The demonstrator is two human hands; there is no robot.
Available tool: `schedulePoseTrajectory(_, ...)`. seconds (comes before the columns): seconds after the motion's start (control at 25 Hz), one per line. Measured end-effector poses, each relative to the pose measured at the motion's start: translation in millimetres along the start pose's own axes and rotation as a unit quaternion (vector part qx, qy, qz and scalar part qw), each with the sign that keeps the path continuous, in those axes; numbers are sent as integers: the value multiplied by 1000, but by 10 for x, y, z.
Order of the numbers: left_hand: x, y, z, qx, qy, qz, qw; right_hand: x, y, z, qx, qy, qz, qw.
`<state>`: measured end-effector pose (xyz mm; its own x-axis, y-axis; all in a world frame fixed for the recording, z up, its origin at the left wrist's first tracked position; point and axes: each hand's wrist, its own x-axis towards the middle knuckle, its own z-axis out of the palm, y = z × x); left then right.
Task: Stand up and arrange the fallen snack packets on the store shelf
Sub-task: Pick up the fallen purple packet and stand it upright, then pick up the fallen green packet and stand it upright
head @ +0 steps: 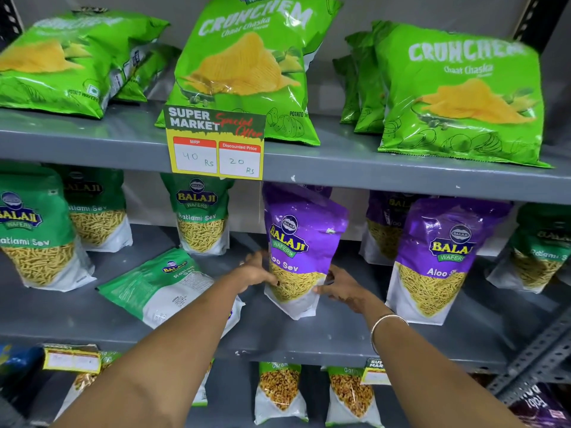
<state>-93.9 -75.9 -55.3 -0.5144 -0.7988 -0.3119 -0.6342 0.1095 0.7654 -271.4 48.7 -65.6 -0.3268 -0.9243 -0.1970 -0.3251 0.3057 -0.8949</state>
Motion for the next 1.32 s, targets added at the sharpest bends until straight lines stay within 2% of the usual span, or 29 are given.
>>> schedulePoseTrajectory(0.12,34,-48,45,-63,10,-10,998,83,84,-34,26,73,6,997)
schedulePoseTrajectory(0.2,72,-93,74,-89,26,-13,996,118,138,-45,31,93,3,995)
schedulePoseTrajectory(0.4,403,-323,198,-61,34,13,997,31,48,-42,95,-9,-41,995)
schedulePoseTrajectory(0.48,582,-433,263,-60,40,21,997,25,26,-15,99,-9,-63,993)
schedulePoseTrajectory(0.6,385,-298,267,-57,56,19,997,32,30,18,96,16,-72,993)
schedulePoseTrajectory(0.68,436,-324,282,-52,46,18,997,20,5,-2,94,-12,-63,994)
schedulePoseTrajectory(0.76,361,-297,255,-31,44,25,998,-8,-41,-29,80,-56,-8,995)
schedulePoseTrajectory(0.84,129,-161,149,-5,58,28,998,-83,-96,-58,16,-83,101,991)
schedulePoseTrajectory(0.92,-144,-4,2,31,120,17,992,-94,-97,-97,-40,-114,190,974)
schedulePoseTrajectory(1.0,-287,-23,-197,74,180,-1,981,-104,-187,-43,-31,-153,230,961)
schedulePoseTrajectory(1.08,-394,-139,-440,131,220,-34,966,-96,-380,115,-74,-197,248,946)
schedulePoseTrajectory(1.2,-487,-519,-845,151,258,-110,948,-85,-787,585,-123,-201,220,947)
schedulePoseTrajectory(1.32,-582,-991,-1222,156,257,-173,938,119,-1053,1101,-180,-85,121,972)
